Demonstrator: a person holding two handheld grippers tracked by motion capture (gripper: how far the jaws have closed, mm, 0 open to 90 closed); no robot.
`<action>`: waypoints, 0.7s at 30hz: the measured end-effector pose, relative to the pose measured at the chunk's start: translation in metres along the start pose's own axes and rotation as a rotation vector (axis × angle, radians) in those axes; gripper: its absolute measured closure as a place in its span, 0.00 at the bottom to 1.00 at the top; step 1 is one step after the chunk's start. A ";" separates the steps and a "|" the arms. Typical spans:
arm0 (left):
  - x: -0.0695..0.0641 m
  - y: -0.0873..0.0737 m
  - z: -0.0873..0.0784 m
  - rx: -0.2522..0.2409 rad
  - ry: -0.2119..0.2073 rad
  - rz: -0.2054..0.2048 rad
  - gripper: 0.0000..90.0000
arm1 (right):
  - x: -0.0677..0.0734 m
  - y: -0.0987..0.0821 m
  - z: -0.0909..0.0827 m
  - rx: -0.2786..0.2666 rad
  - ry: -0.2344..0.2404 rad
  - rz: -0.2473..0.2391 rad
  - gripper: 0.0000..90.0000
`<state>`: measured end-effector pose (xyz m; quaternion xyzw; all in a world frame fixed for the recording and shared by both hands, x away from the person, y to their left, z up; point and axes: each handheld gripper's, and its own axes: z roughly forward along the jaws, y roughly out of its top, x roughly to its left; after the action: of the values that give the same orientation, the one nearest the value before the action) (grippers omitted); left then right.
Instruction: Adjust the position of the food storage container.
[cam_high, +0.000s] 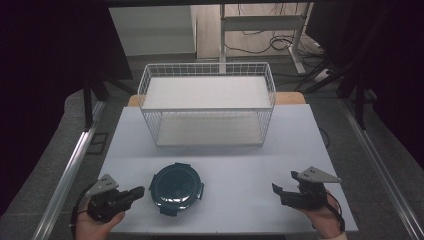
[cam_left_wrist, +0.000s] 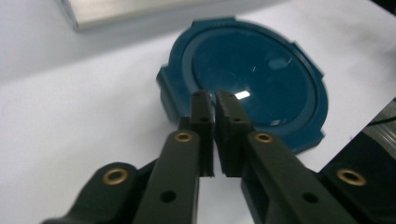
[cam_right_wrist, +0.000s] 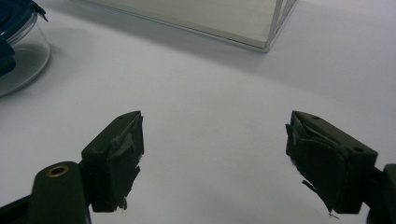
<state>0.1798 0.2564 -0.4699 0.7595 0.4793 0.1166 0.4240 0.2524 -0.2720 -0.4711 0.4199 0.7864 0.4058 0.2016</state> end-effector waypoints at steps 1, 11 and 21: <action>0.002 -0.003 0.000 0.006 0.001 -0.004 0.99 | 0.000 0.000 0.000 0.002 -0.001 -0.001 0.21; 0.005 -0.021 0.004 0.060 0.007 -0.027 1.00 | -0.001 0.000 0.000 0.006 -0.009 0.003 0.21; 0.003 -0.025 0.025 0.135 -0.020 -0.017 1.00 | -0.001 -0.001 0.001 0.012 -0.011 0.003 0.21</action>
<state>0.1796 0.2500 -0.5047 0.7833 0.4883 0.0730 0.3776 0.2537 -0.2728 -0.4723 0.4247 0.7870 0.3990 0.2029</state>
